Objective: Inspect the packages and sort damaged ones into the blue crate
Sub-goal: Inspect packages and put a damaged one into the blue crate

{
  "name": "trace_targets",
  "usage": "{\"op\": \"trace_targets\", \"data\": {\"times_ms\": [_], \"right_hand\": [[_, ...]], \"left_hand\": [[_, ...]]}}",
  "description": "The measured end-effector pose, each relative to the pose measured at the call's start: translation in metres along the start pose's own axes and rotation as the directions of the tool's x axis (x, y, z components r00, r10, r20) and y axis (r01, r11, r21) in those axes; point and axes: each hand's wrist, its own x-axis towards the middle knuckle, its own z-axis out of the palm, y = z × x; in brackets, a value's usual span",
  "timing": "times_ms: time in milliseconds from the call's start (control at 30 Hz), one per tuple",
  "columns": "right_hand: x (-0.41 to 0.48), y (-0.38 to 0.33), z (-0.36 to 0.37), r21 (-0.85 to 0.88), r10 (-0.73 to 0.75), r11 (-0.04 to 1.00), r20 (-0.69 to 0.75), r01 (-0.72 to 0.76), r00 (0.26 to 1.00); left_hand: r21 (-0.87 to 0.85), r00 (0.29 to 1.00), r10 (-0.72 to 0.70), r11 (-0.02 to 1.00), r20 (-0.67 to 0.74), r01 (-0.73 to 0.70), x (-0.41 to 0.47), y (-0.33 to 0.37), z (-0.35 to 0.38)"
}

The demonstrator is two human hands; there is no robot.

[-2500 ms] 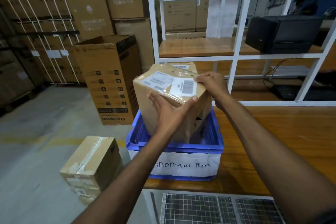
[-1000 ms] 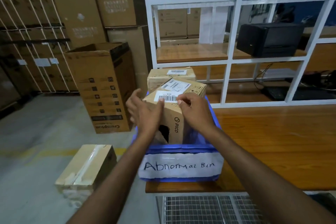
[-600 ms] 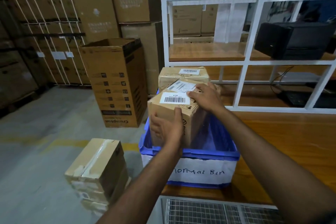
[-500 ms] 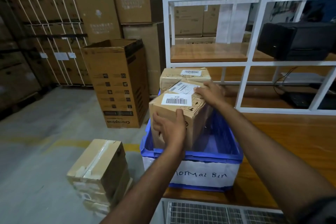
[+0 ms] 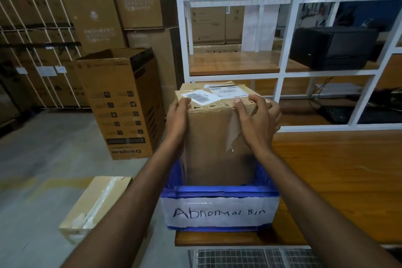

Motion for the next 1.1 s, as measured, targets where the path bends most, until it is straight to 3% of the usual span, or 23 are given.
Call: {"op": "trace_targets", "data": {"times_ms": [167, 300, 433, 600, 900, 1100], "right_hand": [[-0.014, 0.008, 0.007, -0.018, -0.041, 0.999, 0.039, 0.042, 0.998], [-0.030, 0.034, 0.017, -0.205, -0.112, 0.970, 0.115, 0.134, 0.987], [-0.037, 0.040, 0.038, -0.364, -0.137, 0.911, 0.181, 0.196, 0.974], [-0.043, 0.031, 0.054, -0.346, -0.157, 0.922, 0.073, 0.173, 0.985], [-0.041, 0.036, 0.055, -0.303, -0.161, 0.939, 0.034, 0.164, 0.986], [-0.044, 0.034, 0.048, -0.325, -0.132, 0.932, 0.110, 0.161, 0.985]], "left_hand": [[0.029, 0.991, 0.036, 0.999, 0.128, -0.040, 0.032, -0.003, -0.012], [0.091, 0.968, 0.052, 0.993, 0.246, -0.076, 0.058, -0.031, -0.027], [0.136, 0.961, 0.047, 0.987, 0.272, -0.086, 0.060, -0.048, -0.046], [0.230, 0.914, 0.048, 0.961, 0.403, -0.152, 0.060, -0.073, -0.074], [0.217, 0.899, 0.141, 0.944, 0.414, -0.248, 0.072, -0.087, -0.077], [0.325, 0.891, 0.038, 0.923, 0.453, -0.205, 0.066, -0.096, -0.085]]}}
